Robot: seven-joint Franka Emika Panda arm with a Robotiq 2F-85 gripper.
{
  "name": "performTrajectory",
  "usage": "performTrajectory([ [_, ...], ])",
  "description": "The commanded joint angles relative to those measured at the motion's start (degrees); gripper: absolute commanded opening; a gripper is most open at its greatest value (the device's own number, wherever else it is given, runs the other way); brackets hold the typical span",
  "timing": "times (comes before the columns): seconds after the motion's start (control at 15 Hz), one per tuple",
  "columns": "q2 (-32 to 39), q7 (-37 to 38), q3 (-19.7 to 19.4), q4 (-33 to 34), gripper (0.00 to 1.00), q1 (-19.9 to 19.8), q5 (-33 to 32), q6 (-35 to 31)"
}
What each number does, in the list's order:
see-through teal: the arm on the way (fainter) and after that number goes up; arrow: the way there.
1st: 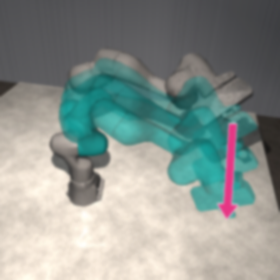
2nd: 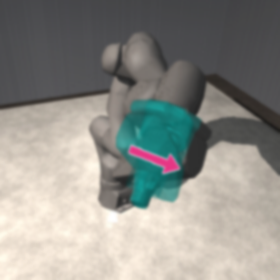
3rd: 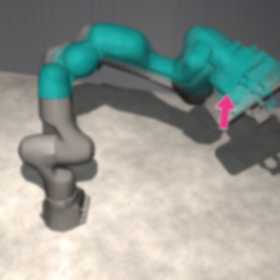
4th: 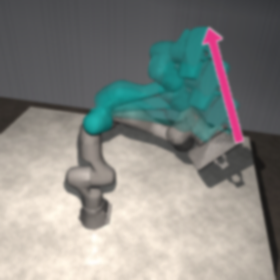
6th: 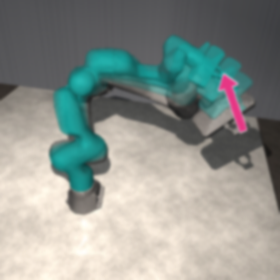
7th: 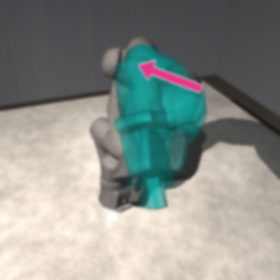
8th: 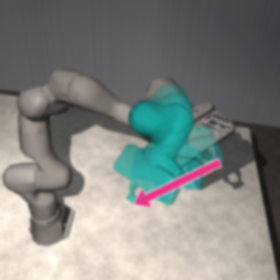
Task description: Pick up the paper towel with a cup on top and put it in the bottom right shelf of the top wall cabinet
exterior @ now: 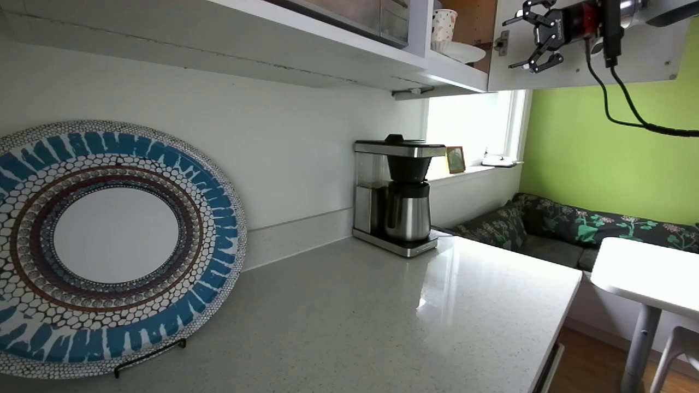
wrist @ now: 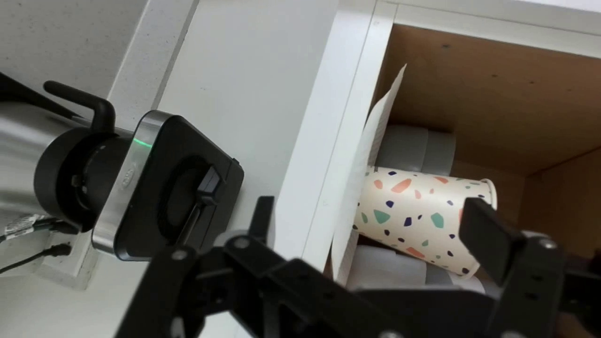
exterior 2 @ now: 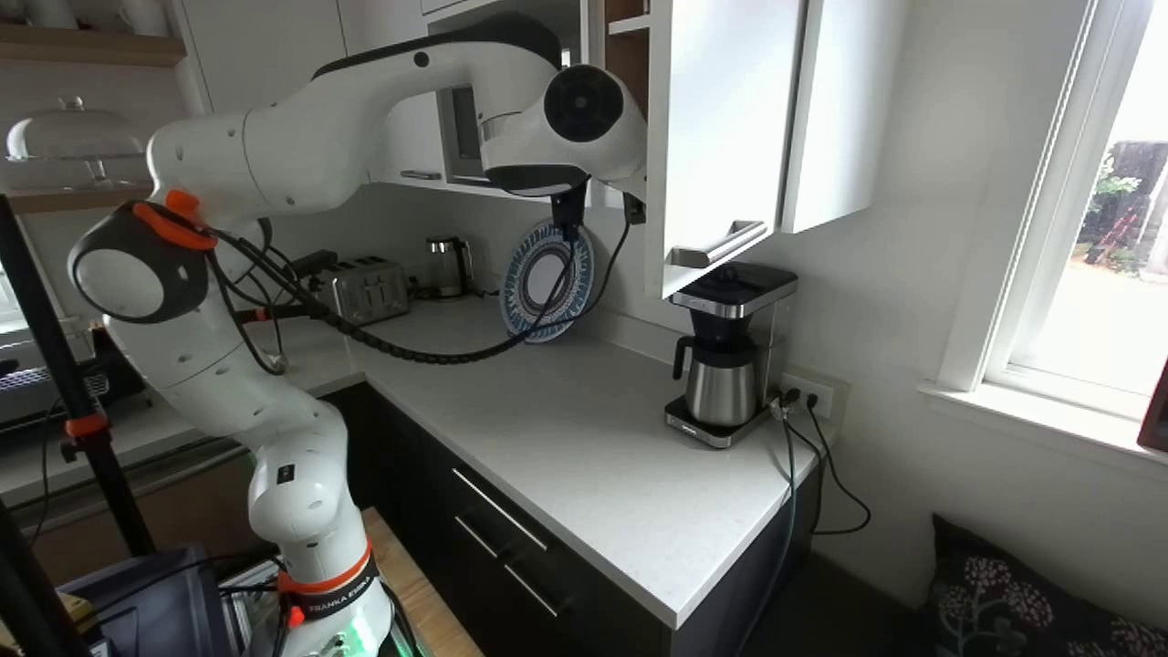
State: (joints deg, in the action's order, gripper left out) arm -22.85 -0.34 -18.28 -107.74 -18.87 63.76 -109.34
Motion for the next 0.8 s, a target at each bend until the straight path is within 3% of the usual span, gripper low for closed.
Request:
performTrajectory([
  [0.0, -6.37, 1.52, 1.34, -4.96, 1.00, -1.61, -6.19, -2.28],
  [0.2, -9.55, 0.89, 0.97, -5.36, 1.00, -2.07, -11.50, -0.55],
  [0.73, -16.34, -1.65, 0.49, -2.65, 1.00, -0.92, -32.93, 6.86],
])
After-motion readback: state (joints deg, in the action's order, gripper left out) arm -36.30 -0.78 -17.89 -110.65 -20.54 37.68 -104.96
